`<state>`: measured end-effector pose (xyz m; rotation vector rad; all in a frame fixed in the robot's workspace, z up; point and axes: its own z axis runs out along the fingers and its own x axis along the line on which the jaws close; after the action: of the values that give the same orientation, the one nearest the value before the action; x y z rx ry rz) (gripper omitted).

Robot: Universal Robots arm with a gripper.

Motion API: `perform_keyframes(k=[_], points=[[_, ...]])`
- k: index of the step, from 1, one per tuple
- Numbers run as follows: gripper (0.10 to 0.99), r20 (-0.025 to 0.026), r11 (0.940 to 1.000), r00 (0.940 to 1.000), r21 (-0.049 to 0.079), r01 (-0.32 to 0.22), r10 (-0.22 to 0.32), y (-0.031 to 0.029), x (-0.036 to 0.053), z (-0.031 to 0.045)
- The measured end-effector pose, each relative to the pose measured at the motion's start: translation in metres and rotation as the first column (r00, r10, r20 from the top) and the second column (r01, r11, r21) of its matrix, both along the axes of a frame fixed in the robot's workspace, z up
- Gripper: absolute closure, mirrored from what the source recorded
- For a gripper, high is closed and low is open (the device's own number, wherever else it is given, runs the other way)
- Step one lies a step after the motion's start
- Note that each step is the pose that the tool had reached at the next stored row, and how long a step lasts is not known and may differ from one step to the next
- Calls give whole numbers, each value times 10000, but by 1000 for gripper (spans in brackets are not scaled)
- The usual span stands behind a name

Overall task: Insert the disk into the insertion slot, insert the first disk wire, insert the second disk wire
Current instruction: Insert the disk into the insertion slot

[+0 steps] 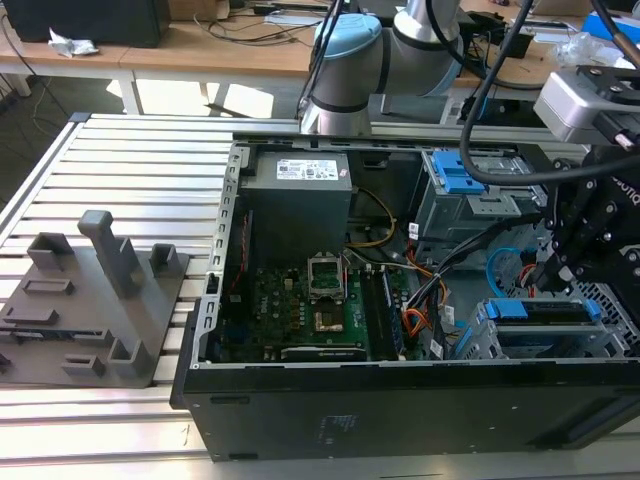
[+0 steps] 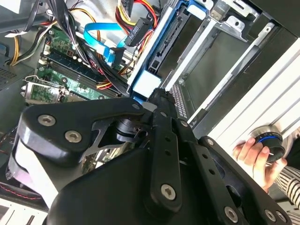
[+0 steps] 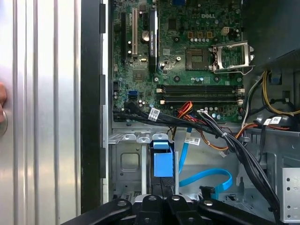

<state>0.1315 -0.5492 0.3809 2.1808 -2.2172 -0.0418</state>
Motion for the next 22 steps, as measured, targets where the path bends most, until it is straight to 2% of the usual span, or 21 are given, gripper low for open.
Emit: perform_keyframes(k=[7, 11, 22], points=[[980, 0, 10000, 10000, 0, 0, 0, 0, 0, -95], [980, 0, 10000, 10000, -1, -1, 1, 0, 7, -110], [980, 0, 10000, 10000, -1, 0, 0, 3, 193, -152]])
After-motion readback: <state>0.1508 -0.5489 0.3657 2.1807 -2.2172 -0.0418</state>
